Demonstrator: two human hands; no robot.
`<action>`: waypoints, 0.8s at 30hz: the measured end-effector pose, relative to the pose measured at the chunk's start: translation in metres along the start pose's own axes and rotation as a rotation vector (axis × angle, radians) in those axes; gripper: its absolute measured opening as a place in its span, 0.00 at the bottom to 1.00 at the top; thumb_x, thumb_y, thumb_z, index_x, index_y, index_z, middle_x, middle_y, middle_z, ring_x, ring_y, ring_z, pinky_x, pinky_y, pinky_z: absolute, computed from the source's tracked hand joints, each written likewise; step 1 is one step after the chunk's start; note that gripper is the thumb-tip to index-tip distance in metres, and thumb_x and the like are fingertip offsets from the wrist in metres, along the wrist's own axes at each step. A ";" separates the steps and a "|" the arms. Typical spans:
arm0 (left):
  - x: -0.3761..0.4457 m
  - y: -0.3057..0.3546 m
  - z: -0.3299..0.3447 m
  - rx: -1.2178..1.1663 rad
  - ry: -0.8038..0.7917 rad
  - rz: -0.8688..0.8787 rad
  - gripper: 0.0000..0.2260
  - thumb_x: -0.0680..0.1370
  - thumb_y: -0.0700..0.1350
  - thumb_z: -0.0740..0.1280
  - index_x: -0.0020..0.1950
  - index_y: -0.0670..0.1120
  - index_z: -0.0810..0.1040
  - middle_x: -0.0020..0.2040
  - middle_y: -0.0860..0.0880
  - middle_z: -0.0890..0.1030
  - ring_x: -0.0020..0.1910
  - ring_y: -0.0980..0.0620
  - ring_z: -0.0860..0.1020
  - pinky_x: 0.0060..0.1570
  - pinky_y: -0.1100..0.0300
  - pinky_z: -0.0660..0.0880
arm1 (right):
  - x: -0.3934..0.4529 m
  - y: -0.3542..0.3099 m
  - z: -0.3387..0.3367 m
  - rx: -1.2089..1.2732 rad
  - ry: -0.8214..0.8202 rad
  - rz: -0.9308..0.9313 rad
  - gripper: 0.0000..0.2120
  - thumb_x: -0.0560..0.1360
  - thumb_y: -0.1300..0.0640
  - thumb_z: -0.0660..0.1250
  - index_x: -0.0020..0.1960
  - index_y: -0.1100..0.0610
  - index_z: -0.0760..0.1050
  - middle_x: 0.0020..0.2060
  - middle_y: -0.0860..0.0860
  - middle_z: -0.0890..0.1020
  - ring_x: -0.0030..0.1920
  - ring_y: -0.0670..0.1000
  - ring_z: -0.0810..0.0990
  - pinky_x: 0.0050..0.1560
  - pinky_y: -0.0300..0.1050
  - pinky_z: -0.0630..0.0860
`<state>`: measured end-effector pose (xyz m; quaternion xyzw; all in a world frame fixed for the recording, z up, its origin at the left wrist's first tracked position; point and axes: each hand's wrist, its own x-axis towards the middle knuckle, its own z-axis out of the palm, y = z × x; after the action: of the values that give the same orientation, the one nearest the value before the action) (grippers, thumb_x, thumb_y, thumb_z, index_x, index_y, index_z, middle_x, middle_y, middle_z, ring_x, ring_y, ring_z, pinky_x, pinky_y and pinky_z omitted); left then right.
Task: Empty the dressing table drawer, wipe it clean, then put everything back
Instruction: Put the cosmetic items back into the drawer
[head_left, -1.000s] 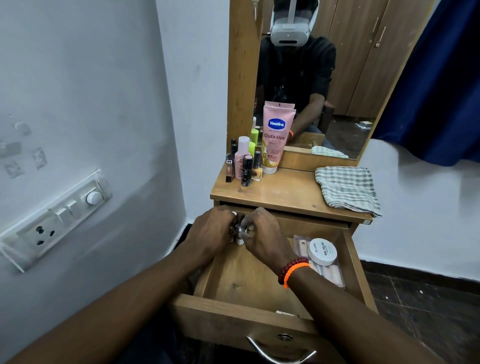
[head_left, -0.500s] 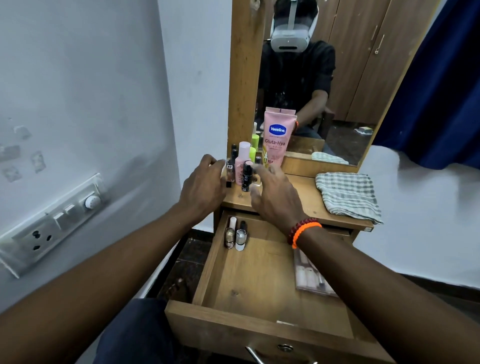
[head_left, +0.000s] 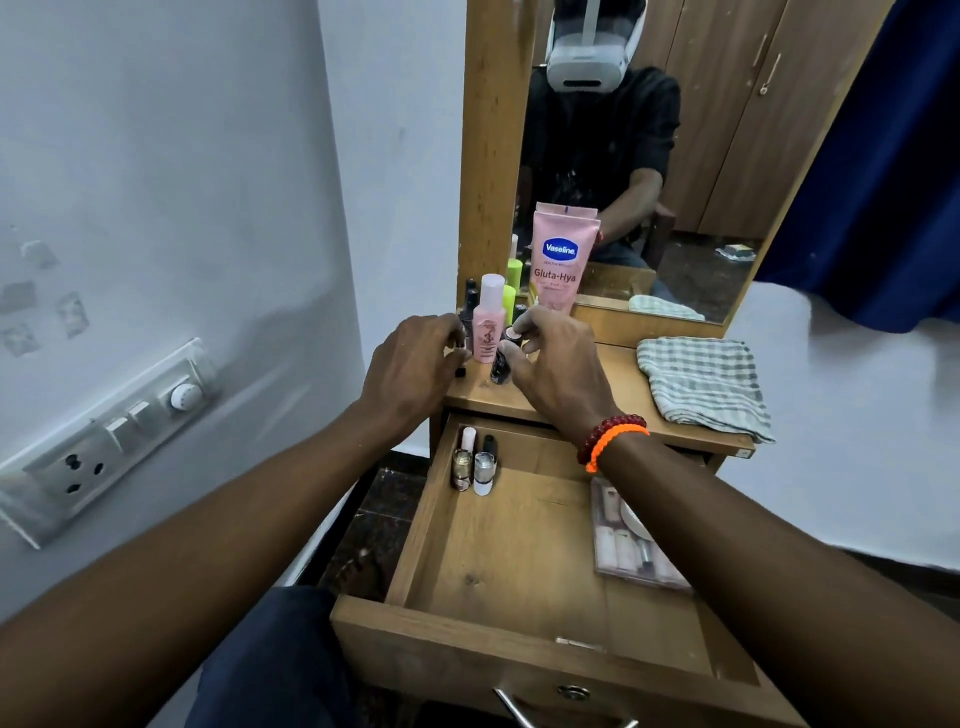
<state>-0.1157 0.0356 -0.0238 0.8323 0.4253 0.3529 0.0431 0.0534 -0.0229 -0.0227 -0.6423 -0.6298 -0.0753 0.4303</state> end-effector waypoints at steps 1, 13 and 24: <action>-0.005 0.002 -0.006 -0.027 -0.001 0.000 0.09 0.78 0.48 0.71 0.56 0.47 0.82 0.53 0.48 0.85 0.48 0.50 0.81 0.43 0.56 0.76 | -0.003 -0.002 -0.005 0.035 -0.001 -0.008 0.07 0.76 0.57 0.74 0.51 0.57 0.79 0.44 0.51 0.83 0.44 0.51 0.81 0.45 0.53 0.83; -0.087 -0.005 0.011 -0.075 -0.344 -0.051 0.03 0.72 0.48 0.75 0.41 0.51 0.83 0.40 0.54 0.79 0.38 0.55 0.79 0.39 0.50 0.79 | -0.092 -0.002 -0.018 0.097 -0.211 0.104 0.05 0.73 0.58 0.77 0.48 0.57 0.85 0.39 0.49 0.85 0.37 0.47 0.83 0.41 0.52 0.83; -0.085 -0.018 0.040 0.046 -0.337 -0.068 0.09 0.72 0.50 0.74 0.51 0.50 0.84 0.51 0.52 0.68 0.44 0.53 0.74 0.37 0.58 0.72 | -0.109 0.003 0.025 0.162 -0.282 0.219 0.04 0.74 0.58 0.77 0.47 0.55 0.84 0.37 0.48 0.85 0.37 0.44 0.84 0.40 0.49 0.84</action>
<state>-0.1363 -0.0067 -0.1071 0.8655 0.4482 0.1969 0.1065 0.0234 -0.0867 -0.1091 -0.6746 -0.6140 0.1136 0.3937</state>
